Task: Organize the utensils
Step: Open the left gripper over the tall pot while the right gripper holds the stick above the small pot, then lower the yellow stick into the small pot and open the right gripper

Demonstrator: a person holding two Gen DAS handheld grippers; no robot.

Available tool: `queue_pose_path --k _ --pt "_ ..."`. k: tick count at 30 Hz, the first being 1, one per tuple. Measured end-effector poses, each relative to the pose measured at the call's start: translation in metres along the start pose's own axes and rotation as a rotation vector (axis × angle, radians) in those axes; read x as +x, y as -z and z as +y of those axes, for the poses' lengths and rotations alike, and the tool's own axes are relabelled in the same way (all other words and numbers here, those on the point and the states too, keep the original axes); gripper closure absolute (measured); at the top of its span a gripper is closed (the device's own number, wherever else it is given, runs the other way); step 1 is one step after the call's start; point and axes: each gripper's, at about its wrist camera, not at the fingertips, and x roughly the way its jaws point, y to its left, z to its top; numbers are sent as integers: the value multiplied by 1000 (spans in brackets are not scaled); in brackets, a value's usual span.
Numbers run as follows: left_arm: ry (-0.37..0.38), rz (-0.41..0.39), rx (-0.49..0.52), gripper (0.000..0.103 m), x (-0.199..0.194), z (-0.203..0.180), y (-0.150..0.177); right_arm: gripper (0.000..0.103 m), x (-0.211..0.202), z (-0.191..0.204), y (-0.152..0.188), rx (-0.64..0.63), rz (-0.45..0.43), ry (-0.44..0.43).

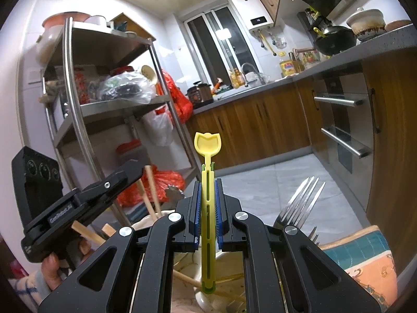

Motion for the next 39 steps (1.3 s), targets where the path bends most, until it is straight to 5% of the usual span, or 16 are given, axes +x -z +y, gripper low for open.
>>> queue_pose_path --k 24,31,39 --pt "-67 56 52 97 -39 -16 -1 92 -16 4 12 -31 2 52" --pt "-69 53 59 97 -47 -22 -5 92 5 23 18 -178 -46 99" --pt "-65 50 51 97 -48 -25 -3 92 -7 14 27 -162 -34 105"
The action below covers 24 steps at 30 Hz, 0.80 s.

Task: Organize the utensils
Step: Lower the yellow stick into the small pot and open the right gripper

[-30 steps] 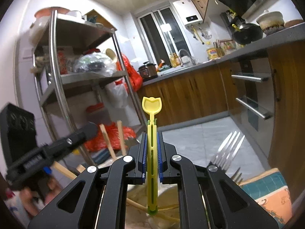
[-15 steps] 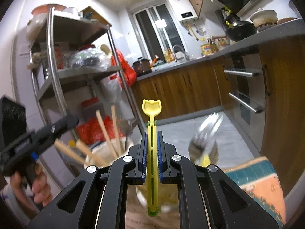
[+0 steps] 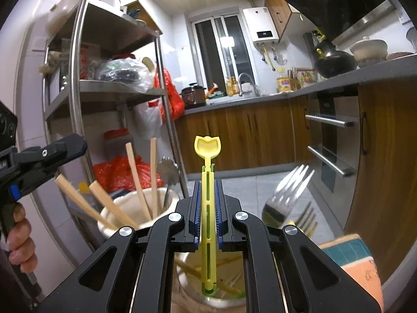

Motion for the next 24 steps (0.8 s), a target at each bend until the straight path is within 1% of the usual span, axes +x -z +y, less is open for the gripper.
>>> queue_pose_path --k 4,8,11,13,14,15,20,24 --pt "5 4 4 97 -1 -3 1 92 -10 -2 1 10 6 -10" --pt "7 4 12 97 -5 -6 0 92 -17 -6 6 26 44 -4" --pt "1 17 13 95 -5 -7 1 92 -18 -5 9 14 73 11" --pt "-9 30 7 92 -3 -7 2 78 -19 -4 9 8 86 13" --pt "-11 34 8 91 -2 -8 0 75 -21 -3 8 6 84 17" --pt "-13 39 11 91 -3 -9 0 70 -24 -3 7 7 85 17" --pt "-39 65 42 90 -14 -16 1 67 -45 -5 2 12 91 22" --pt "-78 115 65 90 -25 -23 13 64 -70 -4 2 -6 128 22"
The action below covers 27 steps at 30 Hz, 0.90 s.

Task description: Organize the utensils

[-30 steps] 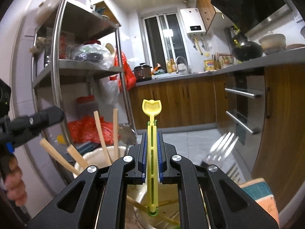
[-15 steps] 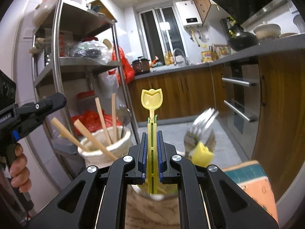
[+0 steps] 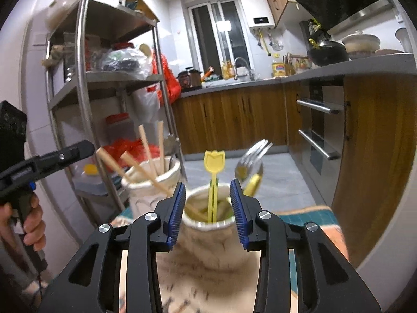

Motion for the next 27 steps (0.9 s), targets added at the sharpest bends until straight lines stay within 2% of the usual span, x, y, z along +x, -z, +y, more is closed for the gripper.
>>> queue_pose_path --k 2,4,6,7,9,12,13,15,23,27 --pt "-13 17 10 90 -6 -3 9 63 -10 1 4 -23 16 2" --pt "-20 33 10 82 -11 -6 18 56 -21 2 9 -44 30 4" --pt "-29 38 15 59 -16 -10 28 50 -29 2 14 -61 39 4" --pt "-37 38 27 57 -18 -14 33 45 -32 2 17 -70 43 6" --pt "-44 49 42 53 -20 -20 40 40 -37 1 23 -81 53 6" --pt "-55 57 54 38 -19 -27 50 27 -41 -1 30 -88 66 11" --pt "-62 58 62 36 -19 -30 54 26 -42 -1 32 -91 67 12" --pt "-78 60 77 25 -17 -33 59 23 -44 -2 37 -93 73 16" --pt "-136 54 74 6 -12 -32 70 13 -49 -6 46 -93 60 22" --pt "-145 65 90 6 -9 -34 76 10 -49 -5 47 -94 58 37"
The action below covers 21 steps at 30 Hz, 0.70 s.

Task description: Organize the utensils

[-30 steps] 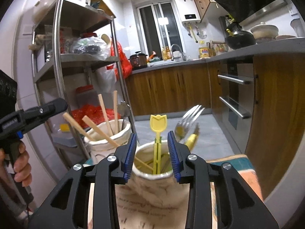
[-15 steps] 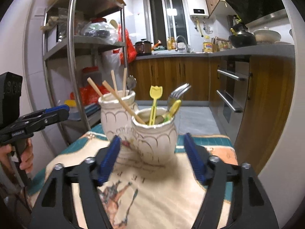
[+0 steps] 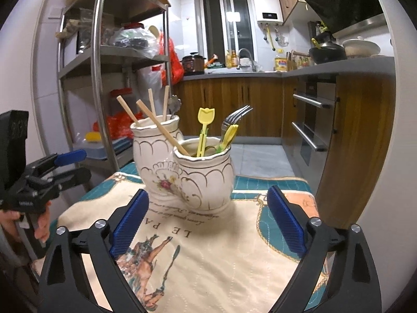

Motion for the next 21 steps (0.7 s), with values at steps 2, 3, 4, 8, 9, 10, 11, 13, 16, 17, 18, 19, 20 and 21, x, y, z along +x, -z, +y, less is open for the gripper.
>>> queue_pose_path --k 2,3,4,8,9,10,11,13,16,17,18,19,20,21 --pt "1 -10 0 6 -2 0 0 9 -3 1 0 -1 -13 17" --pt "1 -11 -2 6 -2 0 0 8 -4 1 0 -5 -22 22" --pt "0 -10 -5 6 -2 1 0 8 -6 3 0 -11 -30 28" --pt "-11 -10 -23 6 -2 4 1 7 -7 8 -3 -41 -38 42" --pt "-17 -6 -26 6 -1 5 1 7 -7 9 -3 -43 -37 42" --pt "-19 -3 -28 6 -1 5 1 7 -7 9 -3 -41 -36 42" --pt "-25 3 -30 6 0 5 1 6 -6 9 -3 -39 -34 41" --pt "-27 7 -34 6 1 6 1 6 -7 8 -4 -38 -32 42" --pt "-26 -1 -30 6 -1 5 1 6 -7 8 -4 -38 -33 41" --pt "-27 -1 -27 6 -1 4 1 6 -7 8 -4 -37 -34 41" --pt "-28 -1 -23 6 -1 4 1 6 -7 7 -4 -36 -35 42" --pt "-29 -2 -18 6 -1 2 2 6 -7 7 -4 -37 -35 41" --pt "-30 -3 -16 6 -1 2 2 6 -7 7 -4 -38 -35 42" --pt "-31 -5 -12 6 -1 1 2 6 -7 7 -4 -38 -34 42"
